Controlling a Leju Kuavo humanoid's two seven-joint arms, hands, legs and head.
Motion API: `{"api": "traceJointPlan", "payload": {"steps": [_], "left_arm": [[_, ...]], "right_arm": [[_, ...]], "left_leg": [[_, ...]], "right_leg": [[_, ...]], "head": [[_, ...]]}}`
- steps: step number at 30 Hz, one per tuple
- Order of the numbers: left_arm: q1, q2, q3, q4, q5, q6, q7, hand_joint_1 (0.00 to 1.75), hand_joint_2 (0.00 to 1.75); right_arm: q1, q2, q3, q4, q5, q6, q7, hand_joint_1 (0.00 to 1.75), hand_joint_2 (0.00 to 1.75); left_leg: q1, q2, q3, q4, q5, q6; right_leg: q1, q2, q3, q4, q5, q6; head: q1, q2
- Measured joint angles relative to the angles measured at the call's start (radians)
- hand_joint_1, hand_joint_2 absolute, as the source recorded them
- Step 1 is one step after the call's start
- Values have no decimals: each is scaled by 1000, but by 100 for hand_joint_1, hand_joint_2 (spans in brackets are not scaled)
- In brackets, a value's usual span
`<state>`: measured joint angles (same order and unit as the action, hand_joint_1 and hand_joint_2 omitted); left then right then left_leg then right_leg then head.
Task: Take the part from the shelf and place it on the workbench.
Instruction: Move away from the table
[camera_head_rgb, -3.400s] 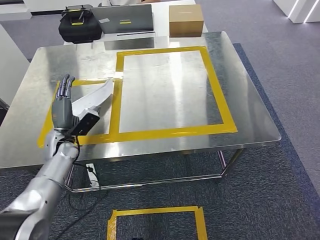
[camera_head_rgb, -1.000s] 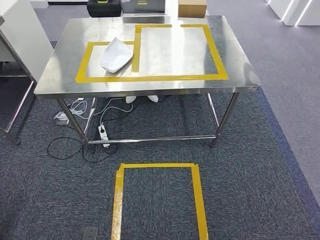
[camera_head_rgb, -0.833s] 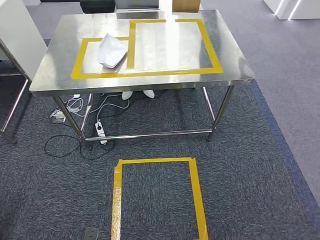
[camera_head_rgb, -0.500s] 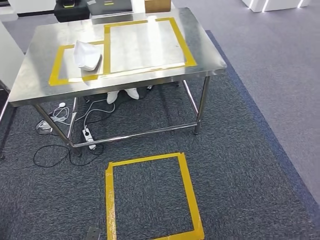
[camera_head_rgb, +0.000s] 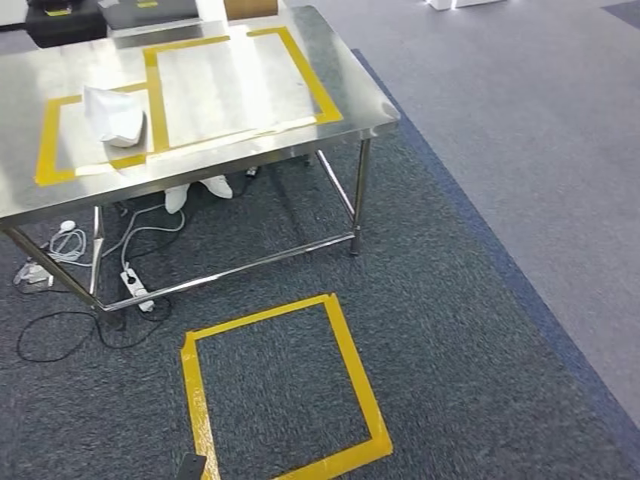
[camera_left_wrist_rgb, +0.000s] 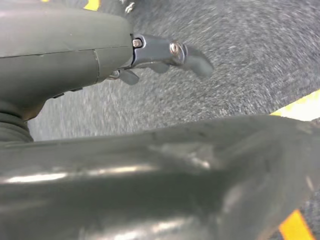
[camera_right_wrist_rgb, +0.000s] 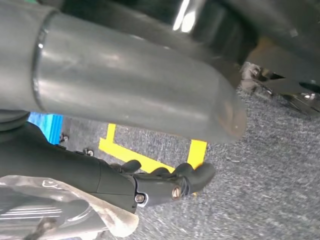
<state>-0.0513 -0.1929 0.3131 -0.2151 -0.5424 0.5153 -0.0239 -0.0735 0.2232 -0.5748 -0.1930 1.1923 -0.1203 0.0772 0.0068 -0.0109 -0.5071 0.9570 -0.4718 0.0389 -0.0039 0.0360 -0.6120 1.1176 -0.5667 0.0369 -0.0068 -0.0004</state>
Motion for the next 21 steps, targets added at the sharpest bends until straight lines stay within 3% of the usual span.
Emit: {"api": "traceJointPlan", "payload": {"steps": [2, 3, 4, 6, 7, 9, 11, 12, 14, 15, 17, 18, 19, 21], "left_arm": [[3, 0, -1, 1, -3, -2, 3, 0, 0], [4, 0, -2, 1, -4, -2, 4, 0, 0], [4, -1, -3, 1, -5, -3, 4, 0, 0], [3, -1, -5, 1, -8, -4, 4, 0, 0], [2, -1, -5, 1, -10, -5, 5, 0, 0], [2, 0, -7, 2, -13, -5, 6, 0, 0], [0, 1, -11, 2, -15, -5, 8, 0, 0], [-1, 1, -14, 2, -16, -5, 9, 0, 0], [0, 1, -20, 2, -17, -5, 11, 0, 0], [0, 1, -21, 2, -17, -5, 11, 0, 0], [3, 2, -22, 2, -17, -5, 14, 0, 0], [4, 2, -23, 2, -17, -5, 14, 0, 0], [5, 3, -23, 2, -17, -6, 15, 0, 0], [5, 4, -23, 2, -18, -6, 15, 0, 0]], "right_arm": [[-2, 0, 0, 0, 1, 1, 0, 0, 0], [-1, -1, 0, 0, 1, 1, 0, 0, 0], [1, -2, 0, 0, 2, 1, 1, 0, 0], [3, -4, 0, 0, 1, 3, 1, 0, 0], [1, -4, 0, 0, 0, 4, 1, 0, 0], [-3, -3, 0, 0, -2, 7, 1, 0, 0], [-1, -3, -1, 0, -4, 10, 1, 0, 0], [1, -3, -3, 0, -4, 11, 1, 0, 0], [1, -3, -6, 0, -5, 12, 1, 0, 0], [0, -3, -7, 0, -5, 12, 2, 0, 0], [0, -3, -8, 0, -6, 13, 2, 0, 0], [2, -3, -9, 0, -6, 14, 2, 0, 0], [4, -3, -10, 0, -6, 14, 2, 0, 0], [5, -2, -13, 0, -7, 15, 2, 0, 0]], "left_leg": [[0, 30, -4, 3, 0, 0], [0, 44, -6, 5, -1, -1], [0, 57, -7, 8, -2, -3], [3, 80, -8, 18, -8, -11], [1, 90, -10, 25, -13, -18], [-3, 106, -11, 35, -18, -30], [-3, 121, -10, 38, -19, -39], [-1, 117, -10, 42, -25, -45], [4, 79, -29, 95, -69, -53], [5, 53, -51, 153, -105, -55], [4, 28, -106, 284, -165, -53], [3, 25, -122, 321, -172, -50], [3, 23, -121, 320, -158, -46], [1, 1, -75, 213, -85, -32]], "right_leg": [[-5, -23, -55, 115, -42, 11], [-8, -28, -64, 135, -39, 15], [-11, -34, -54, 116, -18, 20], [-16, -66, 12, -6, 42, 27], [-15, -85, 45, -66, 61, 25], [-11, -101, 73, -119, 68, 10], [-7, -82, 67, -116, 70, -10], [-8, -73, 65, -116, 72, -17], [-10, -54, 62, -118, 80, -32], [-10, -44, 58, -119, 83, -37], [-6, -19, 53, -118, 88, -44], [-4, -5, 51, -117, 90, -44], [-2, 9, 50, -117, 91, -44], [1, 38, 51, -116, 94, -43]], "head": [[4, 0], [4, 0], [5, 0], [5, 0], [5, 0], [2, 0], [-2, 0], [-2, 0], [-6, 0], [-8, 0], [-10, 0], [-11, 0], [-11, 0], [-11, 0]]}}
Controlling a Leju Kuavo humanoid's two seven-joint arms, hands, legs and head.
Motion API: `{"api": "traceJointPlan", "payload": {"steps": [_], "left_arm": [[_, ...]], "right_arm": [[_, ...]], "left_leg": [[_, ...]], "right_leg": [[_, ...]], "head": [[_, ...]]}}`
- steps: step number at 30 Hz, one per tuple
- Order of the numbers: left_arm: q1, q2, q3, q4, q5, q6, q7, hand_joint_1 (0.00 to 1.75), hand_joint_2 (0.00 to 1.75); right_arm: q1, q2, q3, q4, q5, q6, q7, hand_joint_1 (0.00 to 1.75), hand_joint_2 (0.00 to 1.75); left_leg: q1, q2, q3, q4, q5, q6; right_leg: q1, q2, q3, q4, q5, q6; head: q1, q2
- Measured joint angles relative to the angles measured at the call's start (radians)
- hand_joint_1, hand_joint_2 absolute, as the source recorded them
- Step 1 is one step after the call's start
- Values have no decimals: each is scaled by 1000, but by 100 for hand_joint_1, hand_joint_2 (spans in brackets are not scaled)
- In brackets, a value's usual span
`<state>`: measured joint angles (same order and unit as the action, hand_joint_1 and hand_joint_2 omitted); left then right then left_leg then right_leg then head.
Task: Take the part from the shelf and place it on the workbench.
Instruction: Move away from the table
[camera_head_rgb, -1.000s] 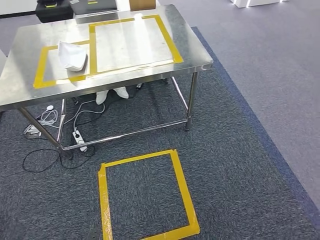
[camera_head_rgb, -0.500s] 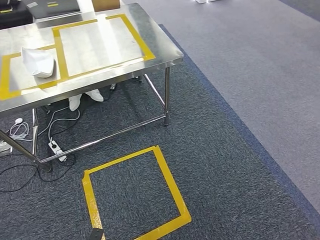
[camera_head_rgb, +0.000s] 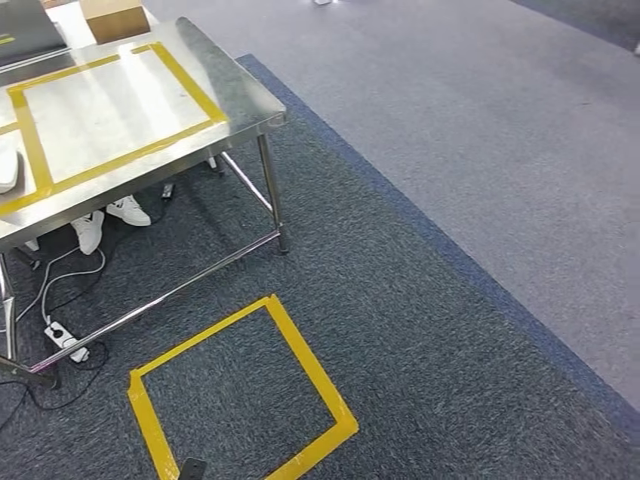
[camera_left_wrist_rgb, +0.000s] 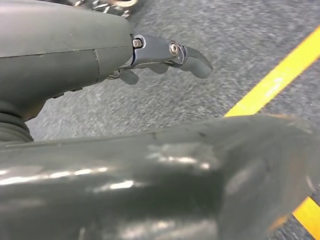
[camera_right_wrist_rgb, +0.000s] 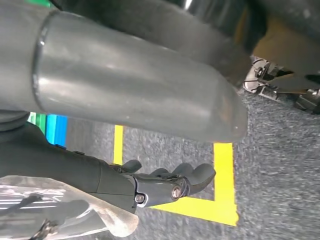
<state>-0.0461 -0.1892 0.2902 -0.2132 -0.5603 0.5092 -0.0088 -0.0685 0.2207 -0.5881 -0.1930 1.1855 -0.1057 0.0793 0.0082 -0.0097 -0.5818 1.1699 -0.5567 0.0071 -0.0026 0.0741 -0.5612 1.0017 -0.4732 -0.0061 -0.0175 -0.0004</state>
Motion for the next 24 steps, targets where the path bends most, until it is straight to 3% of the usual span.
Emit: {"api": "traceJointPlan", "payload": {"steps": [2, 3, 4, 6, 8, 10, 12, 13, 15, 17, 19, 21, 22, 24], "left_arm": [[1, 1, 0, 0, -1, -1, 0, 0, 0], [1, 2, 0, 1, -1, -1, 0, 0, 0], [0, 2, 0, 1, -2, -2, 0, 0, 0], [-1, 2, -1, 1, -4, -2, 2, 0, 0], [-1, -1, -1, 1, -7, -2, 4, 0, 0], [1, -3, -1, 2, -9, -2, 5, 0, 0], [4, -3, -1, 2, -9, -2, 6, 0, 0], [4, -3, -1, 2, -9, -2, 6, 0, 0], [3, -5, -1, 2, -9, -2, 4, 0, 0], [2, -5, -1, 2, -10, -2, 2, 0, 0], [1, -5, -1, 2, -10, -2, 1, 0, 0], [-2, -6, -1, 2, -11, -2, 1, 0, 0], [-3, -6, -1, 2, -11, -2, 1, 0, 0], [-3, -7, -1, 2, -12, -2, 0, 0, 0]], "right_arm": [[-2, 2, -2, 0, -1, 0, 0, 0, 0], [-3, 2, -2, 0, -1, 0, 0, 0, 0], [-3, 3, -3, 0, -1, 1, 0, 0, 0], [0, 2, -3, 0, -1, 1, -1, 0, 0], [2, 2, -4, 0, 0, 1, 1, 0, 0], [-1, 1, -4, 0, 0, 1, 1, 0, 0], [-2, 1, -4, 0, 0, 1, 1, 0, 0], [0, 1, -4, 0, 0, 1, 1, 0, 0], [1, 1, -6, 0, 0, 1, 2, 0, 0], [-2, 1, -7, 0, 0, 1, 1, 0, 0], [-4, 1, -7, 0, 0, 0, 1, 0, 0], [-1, 1, -8, 0, 0, 0, 2, 0, 0], [0, 1, -8, 0, 0, 0, 2, 0, 0], [-1, 1, -9, 0, -1, 1, 1, 0, 0]], "left_leg": [[0, -51, 49, -120, 51, 15], [-1, -70, 60, -151, 58, 18], [-2, -74, 63, -159, 55, 19], [-2, -52, 65, -171, 60, 19], [1, -24, 67, -185, 70, 24], [1, 8, 66, -191, 74, 29], [-1, 43, 63, -190, 74, 29], [-2, 59, 62, -189, 73, 29], [-1, 86, 62, -186, 71, 25], [-5, 108, 63, -181, 64, 15], [-11, 126, 65, -176, 60, 5], [-10, 140, 70, -174, 57, -4], [-7, 129, 69, -165, 47, -10], [-2, 76, 43, -94, -7, -19]], "right_leg": [[2, 27, -5, 3, 4, 6], [0, 39, -10, 4, 7, 11], [-2, 51, -16, 4, 11, 17], [-6, 62, -28, 4, 15, 31], [-2, 18, -58, 48, -14, 40], [-1, -43, -116, 164, -78, 47], [-5, -65, -163, 271, -118, 54], [-8, -70, -162, 278, -113, 57], [-12, -92, -97, 177, -58, 61], [-9, -137, -19, 44, -20, 55], [-4, -153, 7, -2, -17, 41], [-4, -129, 2, -2, -13, 27], [-5, -118, 1, -4, -11, 20], [-9, -95, 3, -7, -4, 7]], "head": [[0, 0], [-1, 0], [-2, 0], [-3, 0], [3, 0], [9, 0], [9, 0], [9, 0], [10, 0], [9, 0], [7, 0], [6, 0], [5, 0], [0, 0]]}}
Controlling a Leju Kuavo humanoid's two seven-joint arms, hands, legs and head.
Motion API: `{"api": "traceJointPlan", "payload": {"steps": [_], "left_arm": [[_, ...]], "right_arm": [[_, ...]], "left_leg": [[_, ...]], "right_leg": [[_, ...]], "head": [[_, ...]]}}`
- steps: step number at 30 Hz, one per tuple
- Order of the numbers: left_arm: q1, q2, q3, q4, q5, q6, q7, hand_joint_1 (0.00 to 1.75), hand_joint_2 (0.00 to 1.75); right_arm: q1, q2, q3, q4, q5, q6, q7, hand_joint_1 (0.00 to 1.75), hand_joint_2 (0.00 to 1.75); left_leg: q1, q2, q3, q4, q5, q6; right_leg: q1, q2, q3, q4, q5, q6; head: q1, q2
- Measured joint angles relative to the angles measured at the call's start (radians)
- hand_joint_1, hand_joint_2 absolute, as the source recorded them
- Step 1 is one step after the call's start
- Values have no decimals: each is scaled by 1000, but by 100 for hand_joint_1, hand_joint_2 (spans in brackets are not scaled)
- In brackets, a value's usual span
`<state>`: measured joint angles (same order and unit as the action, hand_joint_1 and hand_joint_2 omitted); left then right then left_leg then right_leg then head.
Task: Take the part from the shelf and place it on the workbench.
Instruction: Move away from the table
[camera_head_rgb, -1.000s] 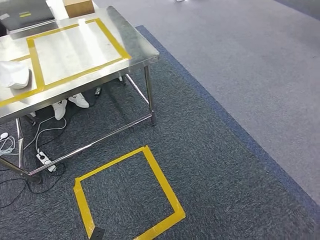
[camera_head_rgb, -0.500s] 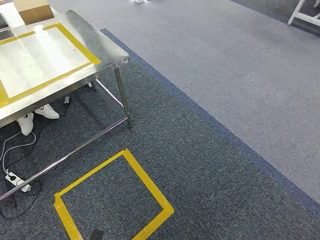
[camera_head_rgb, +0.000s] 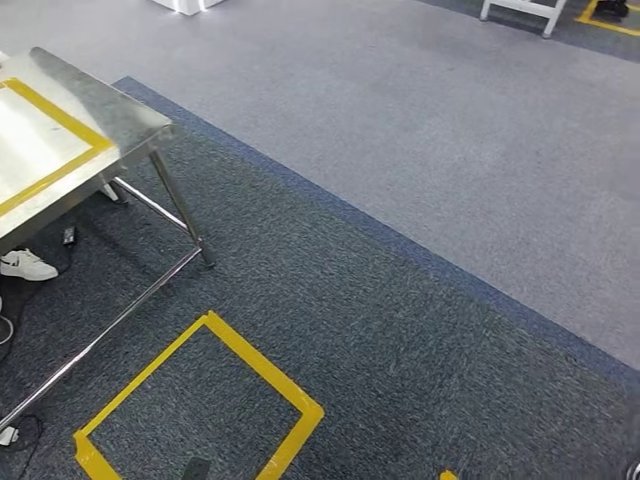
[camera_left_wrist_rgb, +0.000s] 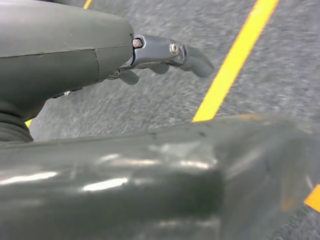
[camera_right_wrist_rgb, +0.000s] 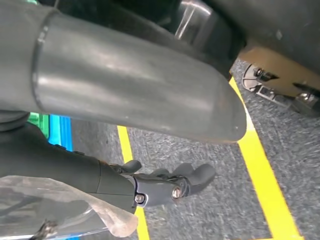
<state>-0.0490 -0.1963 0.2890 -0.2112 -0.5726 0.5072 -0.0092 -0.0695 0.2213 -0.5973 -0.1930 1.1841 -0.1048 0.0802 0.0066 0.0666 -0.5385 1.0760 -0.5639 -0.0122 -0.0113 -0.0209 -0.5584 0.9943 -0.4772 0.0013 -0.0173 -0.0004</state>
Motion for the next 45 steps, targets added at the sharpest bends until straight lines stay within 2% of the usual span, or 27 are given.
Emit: {"api": "traceJointPlan", "payload": {"steps": [2, 3, 4, 6, 8, 10, 11, 13, 14, 15, 18, 20, 21, 22, 23, 25, 26, 28, 31, 32, 33, 36, 37, 39, 41, 43, 45], "left_arm": [[2, 0, 0, 0, 0, 0, -2, 0, 0], [3, 1, 0, 0, 0, 0, -3, 0, 0], [4, 1, 0, 0, 0, 0, -3, 0, 0], [4, 1, 0, 0, 0, 0, -5, 0, 0], [4, 2, 0, 1, 0, 1, -6, 0, 0], [3, 2, 0, 2, 0, 2, -7, 0, 0], [3, 2, 0, 2, 3, 3, -9, 0, 0], [1, 1, 2, 2, 12, 6, -15, 0, 0], [1, 0, 3, 2, 16, 7, -17, 0, 0], [1, 0, 3, 2, 18, 8, -19, 0, 0], [6, -1, 6, 2, 23, 10, -21, 0, 0], [8, 1, 7, 3, 23, 10, -21, 0, 0], [7, 2, 7, 3, 22, 10, -21, 0, 0], [6, 2, 7, 3, 21, 11, -21, 0, 0], [5, 1, 7, 3, 19, 11, -21, 0, 0], [4, 1, 7, 3, 17, 11, -21, 0, 0], [3, 1, 7, 3, 16, 11, -21, 0, 0], [3, 1, 7, 3, 15, 11, -21, 0, 0], [3, 1, 7, 3, 15, 11, -21, 0, 0], [2, 1, 7, 3, 14, 11, -21, 0, 0], [3, 1, 7, 3, 13, 11, -21, 0, 0], [4, 2, 7, 3, 6, 10, -21, 0, 0], [5, 3, 7, 3, 4, 10, -21, 0, 0], [4, 3, 7, 3, 1, 10, -21, 0, 0], [3, 3, 7, 3, 0, 10, -21, 0, 0], [1, 3, 7, 3, -1, 10, -20, 0, 0], [-1, 2, 7, 3, -2, 10, -19, 0, 0]], "right_arm": [[-1, 0, -1, 0, -4, 2, -2, 0, 0], [-1, 0, -1, 0, -5, 2, -3, 0, 0], [1, 0, -2, 0, -6, 3, -3, 0, 0], [3, 0, -3, 0, -7, 3, -3, 0, 0], [1, 1, -3, 0, -7, 3, -4, 0, 0], [-1, 1, -3, 0, -7, 3, -5, 0, 0], [-1, 2, -4, 0, -7, 4, -5, 0, 0], [3, 2, -4, 0, -7, 4, -5, 0, 0], [5, 2, -5, 0, -7, 4, -5, 0, 0], [5, 2, -6, 0, -8, 3, -5, 0, 0], [-1, 2, -8, 0, -8, 3, -7, 0, 0], [-2, 1, -10, 0, -8, 3, -8, 0, 0], [0, 1, -11, 0, -8, 3, -8, 0, 0], [2, 1, -12, 0, -7, 3, -8, 0, 0], [2, 1, -14, 0, -7, 4, -8, 0, 0], [-2, 1, -16, 0, -6, 4, -9, 0, 0], [-4, 1, -17, 0, -6, 4, -9, 0, 0], [-5, 1, -18, 0, -5, 4, -10, 0, 0], [-5, 1, -18, 0, -5, 4, -10, 0, 0], [-4, 1, -18, 0, -5, 4, -10, 0, 0], [-4, 1, -18, 0, -4, 5, -10, 0, 0], [-2, 1, -19, 0, -2, 8, -9, 0, 0], [0, 1, -20, 0, -1, 8, -8, 0, 0], [1, 1, -21, 0, 0, 9, -8, 0, 0], [0, 1, -21, 0, 1, 10, -8, 0, 0], [0, 2, -21, 0, 2, 10, -8, 0, 0], [3, 2, -21, 0, 2, 10, -8, 0, 0]], "left_leg": [[1, -46, -57, 139, -71, -1], [1, -54, -80, 193, -89, -1], [1, -57, -89, 215, -86, 1], [1, -66, -55, 135, -22, 7], [4, -124, -1, 0, 46, 15], [5, -172, 21, -65, 61, 19], [4, -170, 21, -72, 59, 20], [5, -145, 24, -84, 65, 28], [7, -133, 26, -90, 69, 33], [8, -120, 28, -96, 73, 37], [2, -75, 28, -99, 74, 43], [0, -38, 27, -98, 72, 44], [-1, -24, 27, -97, 71, 43], [-1, -11, 28, -97, 70, 42], [-1, 0, 29, -95, 68, 39], [-7, 21, 32, -90, 61, 29], [-10, 30, 33, -88, 58, 25], [-13, 40, 34, -87, 55, 22], [-13, 43, 35, -87, 55, 20], [-12, 48, 37, -87, 55, 18], [-9, 25, 19, -39, 25, 12], [-1, -54, -83, 193, -85, 0], [-1, -56, -91, 207, -76, 2], [-1, -74, -53, 111, -4, 9], [0, -122, -3, -14, 50, 16], [-1, -145, 15, -64, 58, 20], [-1, -125, 17, -74, 63, 27]], "right_leg": [[1, 28, -4, 1, 4, -6], [2, 43, -5, 1, 5, -7], [3, 59, -6, 1, 6, -8], [3, 90, -4, 3, 7, -7], [3, 119, -8, 7, 9, -2], [-1, 144, -22, 10, 15, 10], [-4, 156, -28, 9, 19, 19], [-8, 163, -41, 9, 23, 32], [-6, 153, -47, 13, 20, 35], [-4, 126, -60, 33, 7, 37], [-1, 46, -136, 191, -76, 44], [-2, 28, -172, 272, -101, 49], [-2, 23, -163, 262, -88, 50], [-2, 15, -134, 215, -61, 50], [-1, -5, -93, 147, -32, 48], [6, -49, -24, 35, -3, 37], [8, -62, -9, 11, -2, 30], [10, -55, -9, 8, -4, 21], [10, -52, -10, 8, -4, 19], [11, -45, -11, 8, -2, 16], [10, -28, -12, 6, 1, 8], [10, 43, -14, 2, 11, -14], [11, 60, -14, 3, 12, -15], [11, 90, -13, 5, 13, -13], [12, 116, -17, 11, 14, -8], [9, 139, -28, 15, 18, 4], [6, 153, -40, 15, 23, 17]], "head": [[-4, 0], [-4, 0], [-4, 0], [-4, 0], [-3, 0], [-4, 0], [-5, 0], [-5, 0], [-5, 0], [-3, 0], [3, 0], [3, 0], [3, 0], [3, 0], [4, 0], [3, 0], [2, 0], [-1, 0], [-2, 0], [-1, 0], [-2, 0], [-5, 0], [-5, 0], [-5, 0], [-4, 0], [-4, 0], [-4, 0]]}}
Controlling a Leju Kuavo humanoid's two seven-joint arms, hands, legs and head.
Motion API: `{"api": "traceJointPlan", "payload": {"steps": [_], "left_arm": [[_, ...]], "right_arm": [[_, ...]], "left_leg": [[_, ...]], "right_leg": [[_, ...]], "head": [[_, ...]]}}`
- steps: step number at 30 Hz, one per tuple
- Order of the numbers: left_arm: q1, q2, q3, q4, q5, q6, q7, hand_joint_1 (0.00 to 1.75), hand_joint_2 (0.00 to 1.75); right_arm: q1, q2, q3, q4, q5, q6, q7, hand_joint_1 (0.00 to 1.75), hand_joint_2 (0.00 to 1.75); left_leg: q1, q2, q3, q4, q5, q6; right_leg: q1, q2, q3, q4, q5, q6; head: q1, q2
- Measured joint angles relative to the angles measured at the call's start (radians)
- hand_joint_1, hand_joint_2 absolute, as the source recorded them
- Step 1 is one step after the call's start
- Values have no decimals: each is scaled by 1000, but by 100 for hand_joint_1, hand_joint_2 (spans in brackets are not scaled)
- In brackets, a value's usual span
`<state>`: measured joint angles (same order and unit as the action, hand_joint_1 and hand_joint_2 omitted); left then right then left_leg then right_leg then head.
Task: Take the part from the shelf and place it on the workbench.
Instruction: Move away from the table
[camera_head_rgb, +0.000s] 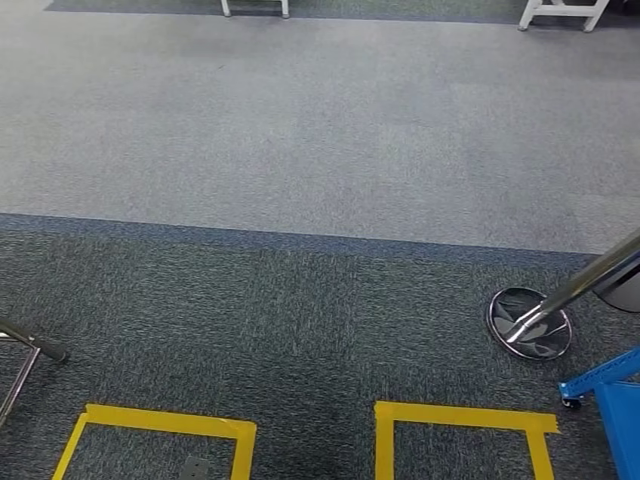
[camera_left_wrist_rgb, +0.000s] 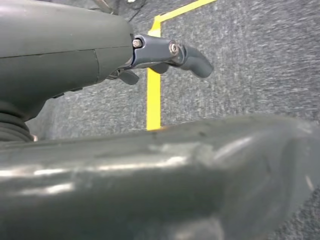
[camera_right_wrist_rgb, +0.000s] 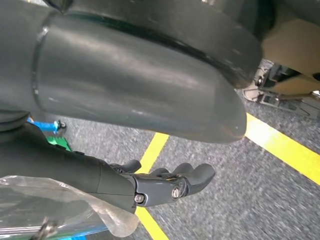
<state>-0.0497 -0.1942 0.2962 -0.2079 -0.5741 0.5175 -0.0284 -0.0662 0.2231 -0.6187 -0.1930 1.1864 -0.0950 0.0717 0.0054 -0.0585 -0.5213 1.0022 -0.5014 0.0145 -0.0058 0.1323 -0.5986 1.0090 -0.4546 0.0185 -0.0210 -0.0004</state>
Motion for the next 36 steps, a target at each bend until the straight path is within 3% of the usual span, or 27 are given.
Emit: {"api": "traceJointPlan", "payload": {"steps": [2, 4, 6, 7, 8, 11, 13, 15, 17, 19, 20, 21, 22, 23, 24, 26, 28, 30, 31, 33, 35, 36], "left_arm": [[-1, -1, 0, 0, 0, 0, 1, 0, 0], [1, -2, 0, 0, 0, -1, 1, 0, 0], [4, -1, 0, 0, 0, -2, 1, 0, 0], [5, 0, 0, 0, -1, -4, 1, 0, 0], [5, 0, 0, 0, -2, -5, 2, 0, 0], [4, -1, 0, 0, -7, -6, 4, 0, 0], [3, 0, 0, 0, -8, -6, 5, 0, 0], [1, -1, 0, 0, -11, -6, 6, 0, 0], [-1, -1, 0, 0, -16, -6, 6, 0, 0], [-1, -1, -1, 0, -18, -6, 6, 0, 0], [1, 0, 0, 0, -18, -6, 6, 0, 0], [2, 0, 0, 0, -18, -6, 6, 0, 0], [3, 1, 0, 0, -18, -6, 7, 0, 0], [4, 1, 0, 0, -18, -6, 7, 0, 0], [4, 1, 0, 0, -18, -6, 7, 0, 0], [4, 2, 0, 1, -18, -6, 7, 0, 0], [3, 2, 0, 1, -19, -6, 7, 0, 0], [0, 2, 0, 1, -19, -6, 8, 0, 0], [-1, 1, 0, 1, -20, -6, 8, 0, 0], [-1, -1, -1, 1, -20, -6, 8, 0, 0], [2, -2, 0, 1, -21, -6, 8, 0, 0], [3, -2, 0, 1, -21, -6, 8, 0, 0]], "right_arm": [[2, 0, 0, 0, 0, 0, 0, 0, 0], [-1, 0, 0, 0, 0, 0, 0, 0, 0], [-2, 0, 0, 0, 0, 1, 0, 0, 0], [-1, 0, 0, 0, 0, 1, 0, 0, 0], [0, -1, 0, 0, 1, 1, 0, 0, 0], [-3, -1, 0, 0, 2, 1, -1, 0, 0], [-4, 0, 0, 0, 2, 1, -2, 0, 0], [-1, 0, 0, 0, 2, 1, -2, 0, 0], [0, -1, -1, 0, 2, 0, -2, 0, 0], [-3, 0, -1, 0, 2, 0, -3, 0, 0], [-4, 0, -1, 0, 2, 0, -3, 0, 0], [-4, 0, -1, 0, 2, 0, -3, 0, 0], [-3, -1, -1, 0, 2, 0, -3, 0, 0], [-2, -1, -1, 0, 2, 0, -3, 0, 0], [-1, -1, -1, 0, 2, 0, -3, 0, 0], [-2, 0, -1, 0, 2, 0, -3, 0, 0], [-3, 2, -1, 0, 2, 1, -3, 0, 0], [-1, 2, -1, 0, 2, 1, -3, 0, 0], [1, 2, -2, 0, 2, 1, -3, 0, 0], [1, 2, -3, 0, 2, 1, -2, 0, 0], [-2, 2, -4, 0, 2, 1, -2, 0, 0], [-2, 2, -4, 0, 1, 1, -2, 0, 0]], "left_leg": [[2, 25, 2, -13, 10, 11], [1, 55, 1, -18, 14, 18], [-1, 87, -1, -17, 13, 19], [-1, 102, -1, -17, 12, 18], [-1, 114, -1, -17, 11, 17], [-3, 148, 4, -13, 4, 4], [-7, 167, 6, -9, -1, -7], [-5, 181, 10, -7, -5, -17], [1, 152, 1, 25, -33, -27], [4, 97, -45, 136, -97, -32], [4, 81, -77, 208, -127, -31], [4, 73, -105, 265, -145, -30], [4, 70, -119, 288, -141, -28], [3, 66, -115, 272, -116, -24], [3, 58, -96, 220, -78, -19], [4, 2, -45, 87, -8, -9], [4, -42, -19, 17, 8, -6], [3, -28, -14, 2, 7, -3], [4, -15, -12, -5, 11, 1], [7, 18, -7, -21, 19, 11], [4, 53, -6, -24, 19, 16], [3, 71, -6, -24, 18, 16]], "right_leg": [[3, -37, -24, 37, -25, 8], [4, -97, -77, 149, -88, 13], [0, -121, -126, 260, -134, 20], [-3, -127, -128, 272, -131, 23], [-5, -132, -111, 247, -112, 25], [-5, -185, 5, 51, -41, 24], [0, -203, 37, -4, -36, 14], [2, -180, 35, -5, -33, 0], [0, -160, 35, -8, -28, -13], [0, -137, 35, -9, -25, -23], [1, -123, 35, -9, -24, -26], [3, -109, 35, -9, -24, -28], [4, -93, 36, -8, -24, -28], [6, -78, 37, -7, -23, -28], [6, -62, 38, -7, -23, -28], [6, -35, 36, -3, -23, -26], [2, -10, 26, 0, -21, -16], [-3, 15, 14, -2, -15, -1], [-3, 11, 8, 1, -16, 5], [1, -42, -25, 53, -53, 14], [1, -106, -86, 176, -122, 22], [-1, -119, -113, 236, -146, 27]], "head": [[5, 0], [10, 0], [11, 0], [11, 0], [11, 0], [11, 0], [10, 0], [8, 0], [6, 0], [2, 0], [1, 0], [1, 0], [1, 0], [1, 0], [1, 0], [2, 0], [1, 0], [1, 0], [2, 0], [8, 0], [14, 0], [14, 0]]}}
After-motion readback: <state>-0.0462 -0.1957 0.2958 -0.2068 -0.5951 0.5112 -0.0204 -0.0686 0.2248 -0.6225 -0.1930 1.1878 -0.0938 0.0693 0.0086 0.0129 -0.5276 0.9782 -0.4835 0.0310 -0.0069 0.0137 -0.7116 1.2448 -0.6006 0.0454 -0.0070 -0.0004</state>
